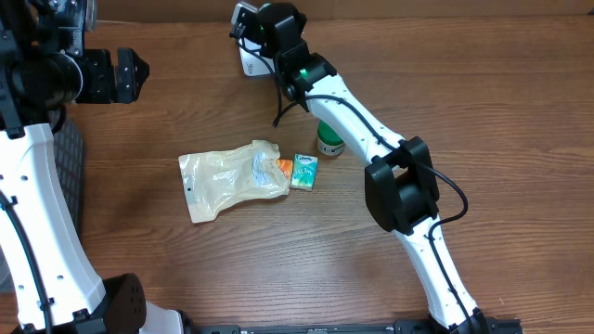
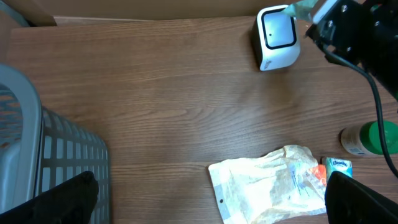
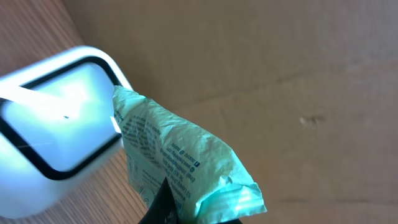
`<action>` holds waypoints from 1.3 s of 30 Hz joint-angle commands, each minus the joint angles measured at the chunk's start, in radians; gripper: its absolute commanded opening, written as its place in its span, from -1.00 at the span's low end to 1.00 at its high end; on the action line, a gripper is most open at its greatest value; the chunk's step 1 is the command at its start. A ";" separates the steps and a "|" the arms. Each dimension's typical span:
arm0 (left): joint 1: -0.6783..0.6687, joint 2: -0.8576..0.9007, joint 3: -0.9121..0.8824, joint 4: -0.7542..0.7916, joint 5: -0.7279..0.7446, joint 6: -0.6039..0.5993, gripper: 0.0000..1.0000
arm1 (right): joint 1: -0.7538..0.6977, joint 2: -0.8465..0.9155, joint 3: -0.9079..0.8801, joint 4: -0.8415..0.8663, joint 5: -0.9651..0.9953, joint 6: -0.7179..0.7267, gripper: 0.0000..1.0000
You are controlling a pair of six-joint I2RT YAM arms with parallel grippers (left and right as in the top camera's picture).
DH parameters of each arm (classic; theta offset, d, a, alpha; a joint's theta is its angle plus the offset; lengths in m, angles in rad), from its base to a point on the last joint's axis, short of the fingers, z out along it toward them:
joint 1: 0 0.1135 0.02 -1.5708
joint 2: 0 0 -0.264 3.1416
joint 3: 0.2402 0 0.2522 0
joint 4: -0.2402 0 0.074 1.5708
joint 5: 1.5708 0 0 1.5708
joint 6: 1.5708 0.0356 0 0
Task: Scan the item barcode
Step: 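Carry the wipes pack to the scanner and present it to the window, then move the wipes pack right and release it on the table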
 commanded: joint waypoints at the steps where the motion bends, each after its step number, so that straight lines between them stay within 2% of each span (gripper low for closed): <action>1: 0.004 -0.007 0.000 0.002 0.011 0.014 0.99 | 0.012 0.000 0.017 0.017 -0.042 -0.010 -0.92; 7: 0.004 -0.007 0.000 0.002 0.011 0.014 0.99 | 0.013 0.000 0.017 0.017 -0.050 -0.066 -0.92; 15: 0.004 -0.007 0.000 0.002 0.011 0.014 0.99 | 0.013 0.000 0.017 0.020 -0.050 -0.066 -0.92; 25: 0.004 -0.007 0.000 0.002 0.011 0.014 0.98 | 0.013 0.000 0.017 0.131 0.061 -0.066 -0.92; 39: 0.004 -0.007 0.000 0.002 0.011 0.014 0.99 | 0.024 -0.017 0.017 0.124 0.072 -0.050 -0.92</action>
